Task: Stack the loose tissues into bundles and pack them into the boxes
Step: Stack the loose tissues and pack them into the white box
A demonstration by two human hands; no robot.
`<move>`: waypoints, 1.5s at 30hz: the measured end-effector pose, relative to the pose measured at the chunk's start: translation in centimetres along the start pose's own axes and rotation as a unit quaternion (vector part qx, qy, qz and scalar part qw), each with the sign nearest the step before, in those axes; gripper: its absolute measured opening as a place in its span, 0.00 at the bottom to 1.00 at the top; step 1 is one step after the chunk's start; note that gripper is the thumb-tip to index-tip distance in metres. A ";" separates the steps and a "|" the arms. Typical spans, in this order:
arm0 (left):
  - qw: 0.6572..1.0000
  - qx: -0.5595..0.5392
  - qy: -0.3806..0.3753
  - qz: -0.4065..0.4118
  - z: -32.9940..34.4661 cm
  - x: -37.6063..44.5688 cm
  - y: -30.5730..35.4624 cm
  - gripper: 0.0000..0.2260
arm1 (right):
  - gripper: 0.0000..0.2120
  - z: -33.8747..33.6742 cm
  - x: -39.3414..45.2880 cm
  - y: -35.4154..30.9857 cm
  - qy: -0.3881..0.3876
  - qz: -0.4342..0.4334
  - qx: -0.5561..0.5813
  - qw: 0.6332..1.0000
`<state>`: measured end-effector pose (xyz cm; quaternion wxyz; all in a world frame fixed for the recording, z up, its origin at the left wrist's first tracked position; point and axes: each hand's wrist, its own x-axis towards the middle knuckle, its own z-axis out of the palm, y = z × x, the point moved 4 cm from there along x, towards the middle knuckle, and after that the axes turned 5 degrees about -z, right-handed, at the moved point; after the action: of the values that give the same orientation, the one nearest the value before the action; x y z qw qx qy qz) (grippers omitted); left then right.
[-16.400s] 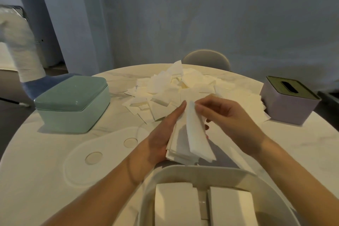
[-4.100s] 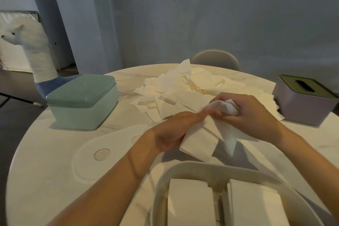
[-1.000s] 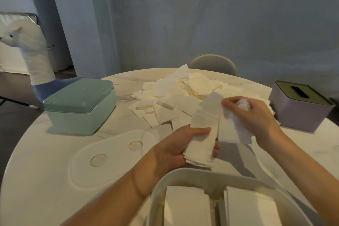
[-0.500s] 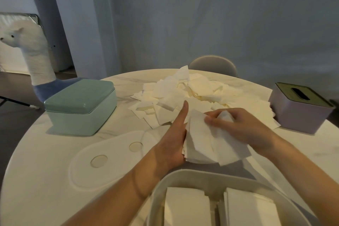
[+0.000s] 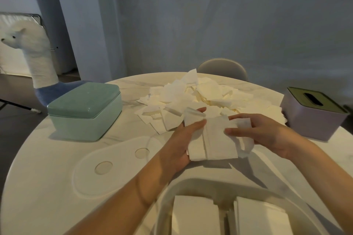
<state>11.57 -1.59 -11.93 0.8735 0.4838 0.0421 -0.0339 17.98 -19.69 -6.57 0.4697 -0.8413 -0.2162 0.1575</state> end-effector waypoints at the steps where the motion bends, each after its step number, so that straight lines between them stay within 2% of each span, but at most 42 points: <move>1: 1.000 -0.007 0.004 -0.008 0.0 -0.1 0.1 0.16 | 0.35 -0.1 -0.1 -0.2 0.000 -0.011 0.017 1.000; 6: 0.998 -0.046 0.008 -0.047 -0.1 0.0 -0.2 0.17 | 0.20 0.0 -1.3 -2.1 -0.065 -0.054 0.203 0.975; 8: 0.996 -0.057 0.003 -0.075 0.2 0.4 -0.8 0.20 | 0.20 0.8 -1.5 -2.6 -0.078 -0.061 0.247 0.964; 9: 0.994 -0.067 -0.009 -0.086 0.4 0.4 -0.8 0.22 | 0.23 1.3 -1.5 -2.6 -0.077 -0.055 0.246 0.965; 10: 0.992 -0.076 -0.015 -0.096 0.6 0.2 -0.8 0.21 | 0.27 1.8 -1.3 -2.3 -0.069 -0.045 0.227 0.970; 12: 0.990 -0.090 -0.028 -0.110 0.8 0.2 -1.0 0.19 | 0.33 2.6 -1.0 -1.9 -0.022 -0.026 0.120 0.992; 13: 0.989 -0.094 -0.029 -0.110 0.9 0.2 -1.1 0.21 | 0.32 2.7 -1.0 -1.8 0.005 -0.020 0.059 0.998; 15: 0.992 -0.060 -0.022 -0.105 0.6 0.0 -1.1 0.27 | 0.20 2.9 -1.0 -1.9 0.051 -0.028 -0.005 0.998; 16: 0.994 -0.035 -0.022 -0.103 0.6 0.0 -1.1 0.28 | 0.13 2.9 -1.1 -2.0 0.064 -0.040 -0.022 0.997; 18: 0.995 0.002 -0.017 -0.101 0.7 -0.1 -1.1 0.22 | 0.07 2.7 -1.2 -2.1 0.060 -0.065 -0.062 0.994; 21: 0.996 0.003 0.000 -0.090 0.6 0.0 -1.3 0.15 | 0.07 1.7 -0.8 -1.6 0.040 -0.053 -0.078 0.995; 26: 0.996 -0.067 -0.012 -0.063 0.1 -0.2 -0.2 0.14 | 0.11 -1.0 -0.4 -1.0 0.114 -0.048 -0.124 0.985; 29: 0.996 -0.084 -0.003 -0.041 -0.7 -0.3 0.4 0.16 | 0.11 -1.9 -0.8 -1.3 0.146 -0.097 -0.060 0.983; 31: 0.995 -0.096 0.000 -0.024 -0.9 -0.1 0.5 0.17 | 0.12 -1.8 -1.0 -1.8 0.136 -0.109 0.039 0.984; 34: 0.996 -0.089 0.007 -0.021 -0.7 0.0 0.3 0.17 | 0.18 -0.6 -1.1 -2.7 0.067 -0.095 0.201 0.973; 37: 0.996 -0.077 0.007 -0.055 0.4 -0.3 -0.1 0.15 | 0.19 1.1 -1.8 -3.8 -0.017 -0.131 0.240 0.962; 39: 0.994 -0.059 -0.025 -0.083 1.1 -0.3 -0.6 0.16 | 0.15 2.4 -2.3 -4.2 -0.030 -0.171 0.181 0.968; 41: 0.994 -0.030 -0.056 -0.088 1.7 -0.4 -0.8 0.16 | 0.10 3.3 -2.2 -4.0 0.005 -0.201 0.080 0.976; 45: 0.986 -0.048 -0.078 -0.142 2.1 -1.0 -1.1 0.29 | 0.07 3.7 -1.5 -3.0 0.107 -0.237 0.004 0.966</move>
<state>10.51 -3.90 -11.63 0.8825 0.4267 0.0436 -0.1928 14.38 -16.42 -5.80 0.5175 -0.7762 -0.3569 -0.0487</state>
